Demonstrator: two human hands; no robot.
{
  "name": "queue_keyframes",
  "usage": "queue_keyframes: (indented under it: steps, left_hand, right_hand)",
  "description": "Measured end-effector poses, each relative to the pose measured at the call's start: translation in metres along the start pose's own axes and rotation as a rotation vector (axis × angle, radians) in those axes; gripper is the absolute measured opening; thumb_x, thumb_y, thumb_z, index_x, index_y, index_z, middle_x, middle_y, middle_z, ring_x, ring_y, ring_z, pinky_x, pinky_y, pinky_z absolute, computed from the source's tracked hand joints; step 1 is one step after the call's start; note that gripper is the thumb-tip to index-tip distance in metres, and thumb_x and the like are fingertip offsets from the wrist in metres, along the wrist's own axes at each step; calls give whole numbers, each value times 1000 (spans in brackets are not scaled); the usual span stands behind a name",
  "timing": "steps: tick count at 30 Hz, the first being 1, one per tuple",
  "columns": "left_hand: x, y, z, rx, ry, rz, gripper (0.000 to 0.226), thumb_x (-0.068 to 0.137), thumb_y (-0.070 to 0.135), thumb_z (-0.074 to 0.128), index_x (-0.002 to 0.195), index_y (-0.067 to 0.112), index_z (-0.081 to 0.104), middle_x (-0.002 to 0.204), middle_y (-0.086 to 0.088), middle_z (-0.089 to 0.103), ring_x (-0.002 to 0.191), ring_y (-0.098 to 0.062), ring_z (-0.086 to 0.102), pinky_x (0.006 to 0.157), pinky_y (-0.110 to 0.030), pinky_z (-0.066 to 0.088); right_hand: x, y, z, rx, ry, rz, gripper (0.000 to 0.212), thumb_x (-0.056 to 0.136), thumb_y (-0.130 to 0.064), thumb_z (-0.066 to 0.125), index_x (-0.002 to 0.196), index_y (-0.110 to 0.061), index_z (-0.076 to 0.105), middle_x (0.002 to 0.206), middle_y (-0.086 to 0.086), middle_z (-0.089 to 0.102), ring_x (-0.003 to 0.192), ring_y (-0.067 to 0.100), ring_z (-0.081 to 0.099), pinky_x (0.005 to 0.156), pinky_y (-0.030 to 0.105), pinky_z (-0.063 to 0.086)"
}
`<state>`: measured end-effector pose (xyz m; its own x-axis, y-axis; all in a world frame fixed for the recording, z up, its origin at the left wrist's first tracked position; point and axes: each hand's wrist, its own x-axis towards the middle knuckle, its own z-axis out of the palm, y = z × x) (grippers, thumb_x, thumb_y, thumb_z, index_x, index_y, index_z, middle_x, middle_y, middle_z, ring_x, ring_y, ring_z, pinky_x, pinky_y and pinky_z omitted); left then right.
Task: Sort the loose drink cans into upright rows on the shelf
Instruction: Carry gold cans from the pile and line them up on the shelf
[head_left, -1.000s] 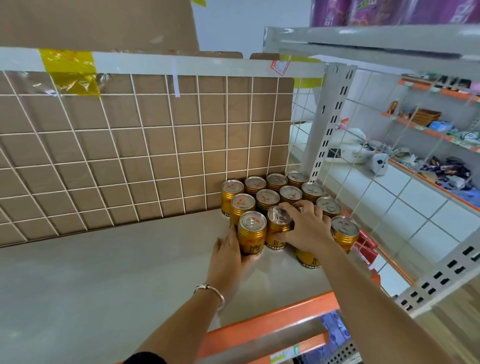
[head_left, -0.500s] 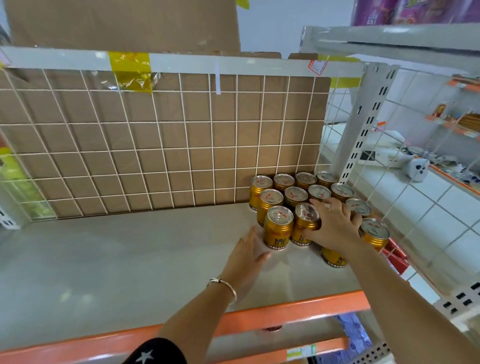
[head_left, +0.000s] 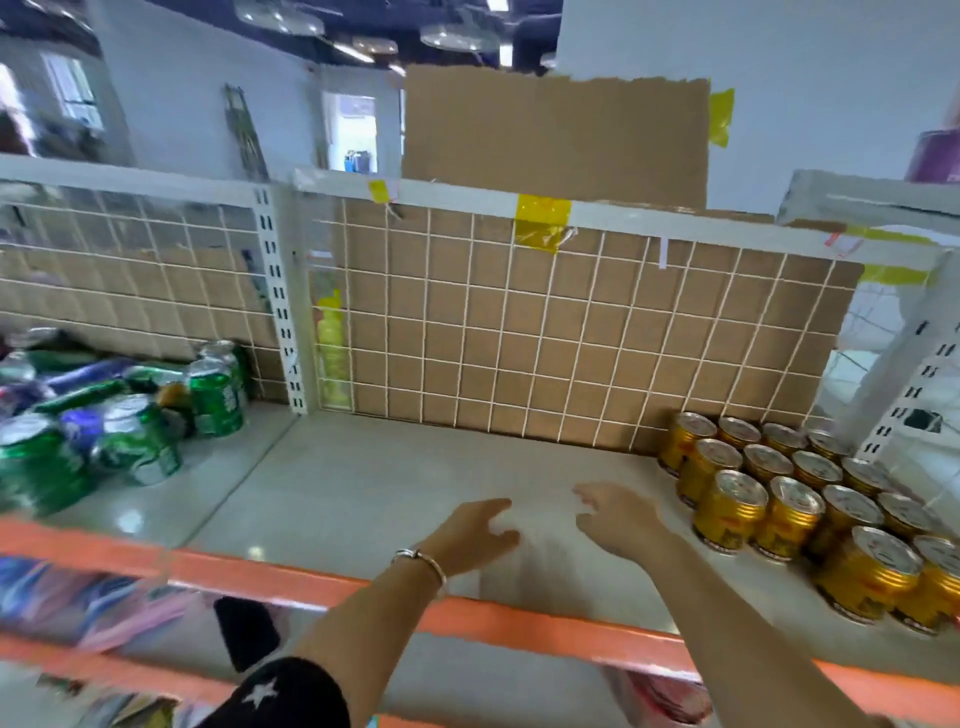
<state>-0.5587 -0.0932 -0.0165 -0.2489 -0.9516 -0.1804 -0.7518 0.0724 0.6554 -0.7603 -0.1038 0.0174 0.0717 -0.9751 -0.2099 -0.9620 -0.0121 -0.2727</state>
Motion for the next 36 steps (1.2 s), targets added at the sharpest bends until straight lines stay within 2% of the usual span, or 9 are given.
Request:
queue_keyframes:
  steps: [6,10,16,20,23,25,28,33,36]
  left_hand:
    - [-101,-111,-108,17,250,-232,42,91,34,56,129,17,56,138,-3,52,128,-18,47,105,-24,32]
    - [-182,-171,-169,33,251,-340,30,90,30,54,100,7,70,108,-15,67,102,-24,62,77,-26,43]
    - [-289,-242,-226,25,346,-425,37,84,37,55,58,12,51,60,-4,42,68,-16,41,63,-33,35]
    - [-331,-268,-255,-3,345,-480,26,94,21,49,85,2,64,73,0,48,74,-12,44,54,-16,31]
    - [-334,-289,-269,-29,376,-488,28,93,24,47,73,9,59,57,8,50,59,-8,40,51,-10,30]
    - [-327,-298,-276,-9,358,-480,24,93,25,47,86,10,65,81,-1,64,69,-10,49,64,-17,39]
    - [-311,-309,-289,11,380,-436,32,93,26,49,116,9,62,119,-6,62,108,-22,57,93,-28,44]
    - [-270,-339,-330,-7,433,-385,29,93,25,52,117,12,61,111,-6,62,88,-15,56,74,-23,46]
    - [-243,-361,-362,2,483,-387,17,92,24,53,101,13,63,102,-8,62,92,-18,56,92,-36,49]
  right_hand:
    - [-12,-121,32,28,-196,-113,49,91,-22,52,138,-14,47,147,4,42,134,20,40,110,28,31]
    - [-36,-225,60,-10,-315,-249,43,91,-19,55,133,-10,54,141,5,50,128,18,47,103,23,35]
    - [-70,-383,89,-137,-307,-542,38,93,-19,50,130,-10,57,137,11,53,125,22,49,97,24,38]
    - [-77,-447,97,-103,-289,-601,41,93,-20,51,132,-12,54,139,8,52,125,21,49,97,23,38]
    - [-69,-472,95,-41,-243,-627,41,93,-18,51,133,-11,53,140,8,51,127,22,47,103,27,37]
    - [-58,-485,90,48,-196,-630,36,92,-15,54,128,-8,58,135,8,55,124,23,50,100,27,38]
    - [-32,-508,81,192,-66,-634,28,90,-11,58,117,-6,66,124,10,63,114,24,57,89,24,40]
    - [19,-561,64,257,14,-635,29,88,-11,58,116,-7,66,120,10,65,100,20,57,93,28,42]
    - [61,-591,62,181,37,-579,28,86,-15,59,109,-3,68,114,14,67,104,29,60,88,34,46]
